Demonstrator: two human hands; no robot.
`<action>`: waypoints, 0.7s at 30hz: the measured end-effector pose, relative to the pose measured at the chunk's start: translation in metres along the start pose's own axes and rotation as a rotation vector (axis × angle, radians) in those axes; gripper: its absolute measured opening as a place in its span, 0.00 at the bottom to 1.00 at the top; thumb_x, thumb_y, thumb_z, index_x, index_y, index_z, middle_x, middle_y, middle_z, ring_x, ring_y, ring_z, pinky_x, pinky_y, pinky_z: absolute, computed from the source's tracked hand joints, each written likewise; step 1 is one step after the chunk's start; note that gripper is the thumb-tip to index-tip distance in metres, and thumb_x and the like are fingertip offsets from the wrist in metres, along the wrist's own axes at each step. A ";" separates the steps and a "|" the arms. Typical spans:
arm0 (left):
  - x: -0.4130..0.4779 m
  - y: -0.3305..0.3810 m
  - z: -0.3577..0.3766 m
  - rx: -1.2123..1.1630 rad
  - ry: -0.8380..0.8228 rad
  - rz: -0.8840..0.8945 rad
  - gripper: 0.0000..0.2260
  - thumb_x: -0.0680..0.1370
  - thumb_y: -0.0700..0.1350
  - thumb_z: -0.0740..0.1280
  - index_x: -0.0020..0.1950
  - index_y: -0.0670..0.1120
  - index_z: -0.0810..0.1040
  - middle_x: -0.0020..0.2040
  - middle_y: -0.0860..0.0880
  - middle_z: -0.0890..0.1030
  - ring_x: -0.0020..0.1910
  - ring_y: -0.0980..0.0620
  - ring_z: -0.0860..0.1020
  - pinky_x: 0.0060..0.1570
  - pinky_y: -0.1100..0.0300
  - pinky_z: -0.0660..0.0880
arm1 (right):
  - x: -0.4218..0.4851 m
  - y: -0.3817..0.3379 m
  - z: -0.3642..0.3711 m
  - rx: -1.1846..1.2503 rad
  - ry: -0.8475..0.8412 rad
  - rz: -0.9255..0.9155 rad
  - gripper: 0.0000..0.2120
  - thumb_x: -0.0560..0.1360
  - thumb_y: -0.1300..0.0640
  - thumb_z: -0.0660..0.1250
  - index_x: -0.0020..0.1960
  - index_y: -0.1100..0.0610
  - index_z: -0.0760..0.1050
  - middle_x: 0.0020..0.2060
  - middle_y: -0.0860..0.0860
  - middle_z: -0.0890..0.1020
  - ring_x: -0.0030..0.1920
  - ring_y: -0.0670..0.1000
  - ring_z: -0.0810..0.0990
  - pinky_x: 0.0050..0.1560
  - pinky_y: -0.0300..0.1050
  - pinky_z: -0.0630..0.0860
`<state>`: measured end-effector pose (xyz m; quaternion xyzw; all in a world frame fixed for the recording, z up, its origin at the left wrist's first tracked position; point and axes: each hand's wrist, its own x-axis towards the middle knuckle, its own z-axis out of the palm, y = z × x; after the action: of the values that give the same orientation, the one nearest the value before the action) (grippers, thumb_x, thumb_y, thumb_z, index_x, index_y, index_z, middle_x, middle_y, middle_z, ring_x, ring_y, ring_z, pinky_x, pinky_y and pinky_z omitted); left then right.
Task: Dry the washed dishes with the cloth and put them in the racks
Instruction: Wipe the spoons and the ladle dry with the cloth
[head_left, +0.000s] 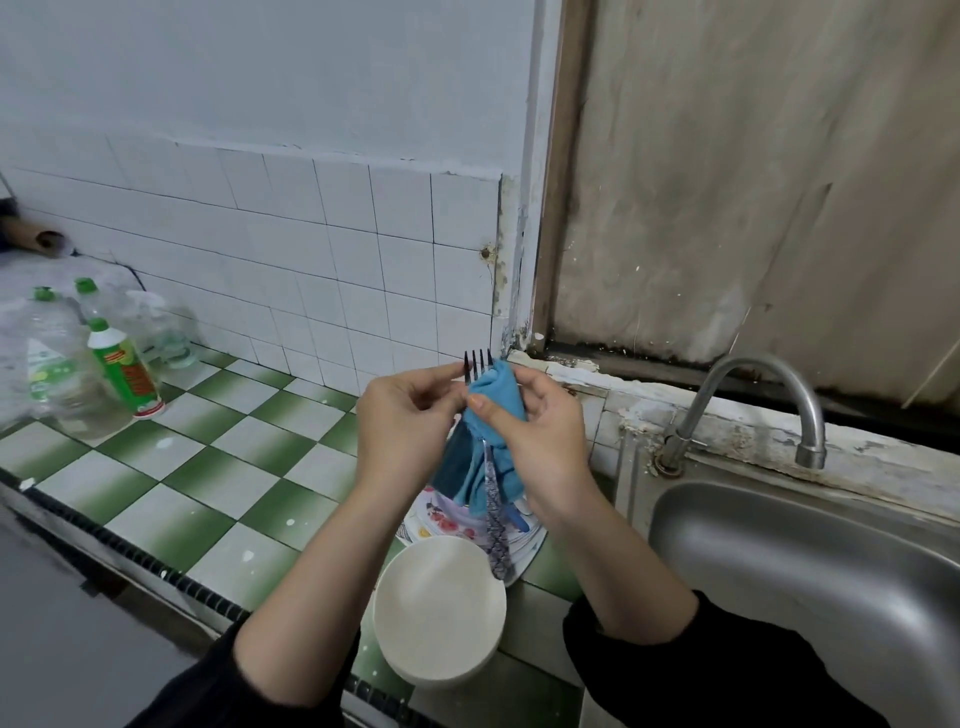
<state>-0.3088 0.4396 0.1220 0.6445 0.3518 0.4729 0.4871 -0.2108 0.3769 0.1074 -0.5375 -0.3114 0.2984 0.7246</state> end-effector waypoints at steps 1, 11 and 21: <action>-0.002 0.002 -0.002 0.066 -0.014 0.020 0.13 0.75 0.37 0.72 0.51 0.56 0.83 0.41 0.56 0.85 0.36 0.60 0.81 0.49 0.58 0.80 | 0.001 0.002 0.000 0.002 0.024 -0.002 0.16 0.71 0.66 0.74 0.56 0.56 0.76 0.50 0.55 0.84 0.50 0.54 0.85 0.49 0.48 0.82; -0.046 -0.013 0.003 0.246 -0.249 0.063 0.40 0.71 0.41 0.76 0.71 0.67 0.56 0.61 0.66 0.74 0.55 0.72 0.73 0.55 0.67 0.75 | 0.017 -0.004 0.001 0.338 0.397 -0.037 0.14 0.74 0.66 0.71 0.58 0.57 0.73 0.45 0.50 0.84 0.49 0.52 0.85 0.49 0.46 0.82; -0.041 -0.009 -0.003 0.186 -0.414 0.001 0.42 0.77 0.32 0.66 0.72 0.67 0.45 0.34 0.50 0.84 0.26 0.52 0.79 0.28 0.63 0.74 | 0.046 -0.021 -0.022 0.426 0.582 -0.123 0.12 0.74 0.65 0.71 0.54 0.57 0.72 0.46 0.47 0.82 0.46 0.46 0.83 0.50 0.45 0.81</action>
<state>-0.3241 0.4052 0.1030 0.7700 0.2862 0.2963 0.4873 -0.1628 0.3935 0.1288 -0.4171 -0.0547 0.1470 0.8952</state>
